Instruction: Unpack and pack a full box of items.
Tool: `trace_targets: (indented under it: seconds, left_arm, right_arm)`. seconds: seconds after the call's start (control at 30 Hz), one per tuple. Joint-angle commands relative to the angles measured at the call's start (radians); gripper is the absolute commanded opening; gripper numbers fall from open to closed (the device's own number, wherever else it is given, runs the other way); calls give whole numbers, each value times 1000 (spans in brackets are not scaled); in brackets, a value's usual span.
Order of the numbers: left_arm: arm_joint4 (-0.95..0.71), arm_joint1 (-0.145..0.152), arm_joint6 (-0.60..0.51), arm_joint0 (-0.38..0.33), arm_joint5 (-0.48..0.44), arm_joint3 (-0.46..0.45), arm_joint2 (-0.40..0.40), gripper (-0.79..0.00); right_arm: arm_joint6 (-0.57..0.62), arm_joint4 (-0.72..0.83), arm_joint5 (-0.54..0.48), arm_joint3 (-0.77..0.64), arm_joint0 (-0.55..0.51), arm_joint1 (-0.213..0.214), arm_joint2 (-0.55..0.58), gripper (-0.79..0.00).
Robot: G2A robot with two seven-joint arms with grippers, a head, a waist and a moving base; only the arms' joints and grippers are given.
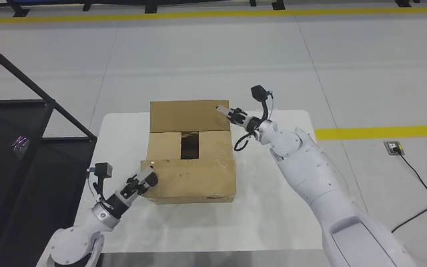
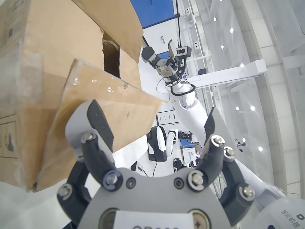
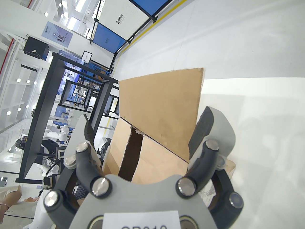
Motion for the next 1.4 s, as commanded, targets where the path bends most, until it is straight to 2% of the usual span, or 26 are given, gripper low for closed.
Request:
trace_targets:
  seconds: [0.0, 0.4, 0.93, 0.97, 1.07, 1.23, 1.37]
  left_arm:
    - [-9, -1, 7, -4, 13, 6, 2, 0]
    - [14, -10, 56, -37, 65, 24, 43, 0]
    - [13, -10, 55, -36, 64, 23, 44, 0]
    - [-1, -10, 59, -33, 46, 13, 33, 0]
    - [-69, -6, 47, 43, -38, -31, -39, 0]
    - [-129, -4, 53, 111, -71, -97, -108, 0]
    - [-134, -6, 104, 139, -95, -119, -145, 0]
  right_arm:
    - [-40, -18, 33, 15, 7, -4, -4, 0]
    - [48, 68, 13, 136, 45, -36, 20, 0]
    - [56, 76, 10, 138, 45, -38, 22, 0]
    - [56, 76, 10, 138, 45, -38, 22, 0]
    - [56, 76, 10, 138, 45, -38, 22, 0]
    - [56, 76, 10, 138, 45, -38, 22, 0]
    - [37, 65, 43, 80, 8, -30, 28, 0]
